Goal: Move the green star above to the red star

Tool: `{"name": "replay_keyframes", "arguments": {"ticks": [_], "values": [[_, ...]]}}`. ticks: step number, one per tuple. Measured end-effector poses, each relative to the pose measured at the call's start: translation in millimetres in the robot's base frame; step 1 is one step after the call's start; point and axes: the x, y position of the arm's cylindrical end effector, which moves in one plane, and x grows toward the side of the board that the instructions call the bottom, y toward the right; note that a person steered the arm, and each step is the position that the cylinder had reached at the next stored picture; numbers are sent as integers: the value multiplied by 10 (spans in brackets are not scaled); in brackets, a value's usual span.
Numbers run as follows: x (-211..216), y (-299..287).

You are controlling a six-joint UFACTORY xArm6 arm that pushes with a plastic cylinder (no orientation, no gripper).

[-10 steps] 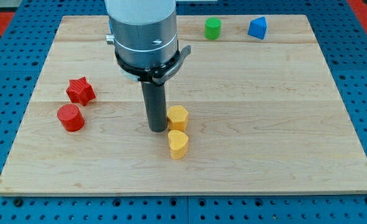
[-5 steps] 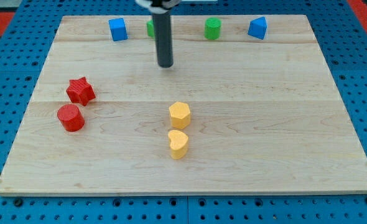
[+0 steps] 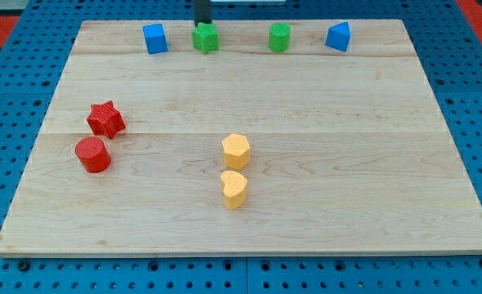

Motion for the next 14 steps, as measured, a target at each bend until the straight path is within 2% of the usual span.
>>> {"name": "replay_keyframes", "arguments": {"ticks": [2,3,4,5,6,9,10,12,14], "values": [[509,212],[500,584],[703,965],[746,1013],[519,745],[456,379],[493,308],[772,-251],[781,565]]}}
